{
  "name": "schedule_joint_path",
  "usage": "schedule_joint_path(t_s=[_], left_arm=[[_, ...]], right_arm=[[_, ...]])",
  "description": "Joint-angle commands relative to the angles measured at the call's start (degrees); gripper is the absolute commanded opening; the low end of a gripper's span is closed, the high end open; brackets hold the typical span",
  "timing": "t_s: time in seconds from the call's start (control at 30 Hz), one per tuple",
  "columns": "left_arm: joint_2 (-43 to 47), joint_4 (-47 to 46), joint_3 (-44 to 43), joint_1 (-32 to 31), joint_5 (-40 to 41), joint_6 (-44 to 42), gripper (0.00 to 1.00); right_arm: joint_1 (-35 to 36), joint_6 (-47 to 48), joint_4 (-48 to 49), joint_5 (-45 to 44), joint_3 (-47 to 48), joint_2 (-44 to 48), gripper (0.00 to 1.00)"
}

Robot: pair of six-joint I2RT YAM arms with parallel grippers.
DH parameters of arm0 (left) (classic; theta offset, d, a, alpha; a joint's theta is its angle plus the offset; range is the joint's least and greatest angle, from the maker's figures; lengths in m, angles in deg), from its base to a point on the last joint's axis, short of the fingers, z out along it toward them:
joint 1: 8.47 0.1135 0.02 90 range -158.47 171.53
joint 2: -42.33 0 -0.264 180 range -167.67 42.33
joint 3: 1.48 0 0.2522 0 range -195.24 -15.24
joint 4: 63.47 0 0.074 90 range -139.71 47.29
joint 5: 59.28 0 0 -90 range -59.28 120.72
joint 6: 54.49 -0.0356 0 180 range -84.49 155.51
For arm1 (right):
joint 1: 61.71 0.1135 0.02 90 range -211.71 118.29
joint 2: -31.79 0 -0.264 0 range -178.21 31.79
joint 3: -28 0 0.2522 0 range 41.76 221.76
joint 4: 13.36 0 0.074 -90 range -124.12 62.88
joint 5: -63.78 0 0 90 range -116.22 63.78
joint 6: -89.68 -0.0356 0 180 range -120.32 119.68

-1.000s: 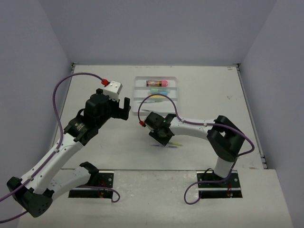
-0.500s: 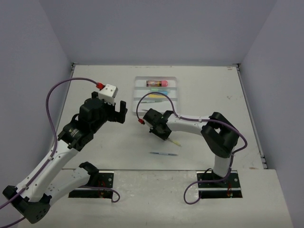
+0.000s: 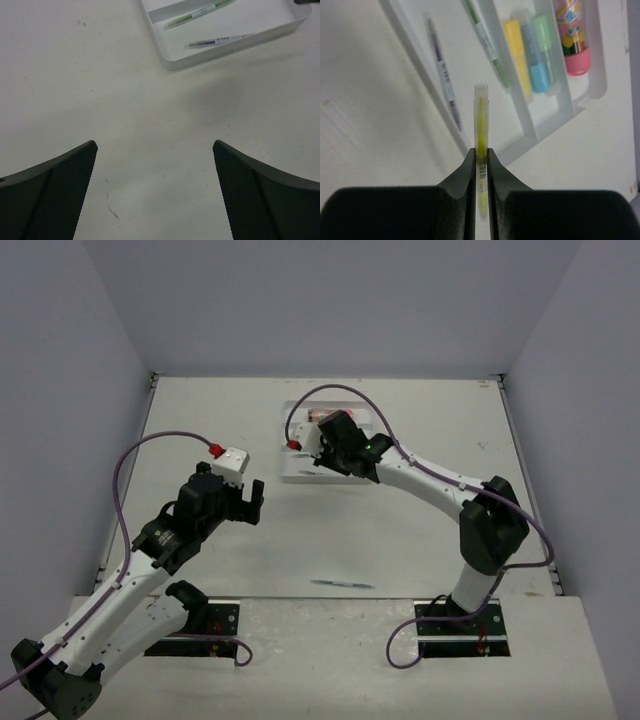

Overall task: Sort the stationery into containers
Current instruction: Place the pen in the storage box.

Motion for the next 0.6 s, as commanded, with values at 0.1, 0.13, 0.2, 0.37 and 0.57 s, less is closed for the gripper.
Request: schedule_joint_path(t_s=[0.1, 0.13, 0.2, 0.37, 0.57], left_arm=[[0.83, -3.77, 0.28, -0.07, 0.46, -0.09, 1.00], [0.89, -3.83, 0.40, -0.01, 0.09, -0.09, 1.00], [1.16, -4.17, 0.67, -0.01, -0.68, -0.26, 1.00], [1.29, -4.67, 0.63, -0.05, -1.91, -0.75, 1.00], [-0.73, -4.35, -1.49, -0.10, -6.58, -1.84, 1.00]], right_arm=[[-2.42, 14.83, 3.07, 1.66, 15.17, -13.00, 0.00], [-2.48, 15.75, 3.07, 0.93, 16.75, -14.83, 0.02], [-2.57, 17.01, 2.64, 0.88, 19.25, -17.94, 0.07], [-2.52, 14.92, -0.31, 2.34, 22.24, -20.08, 0.24], [-3.40, 9.91, -0.34, 6.24, 20.13, -15.85, 0.37]])
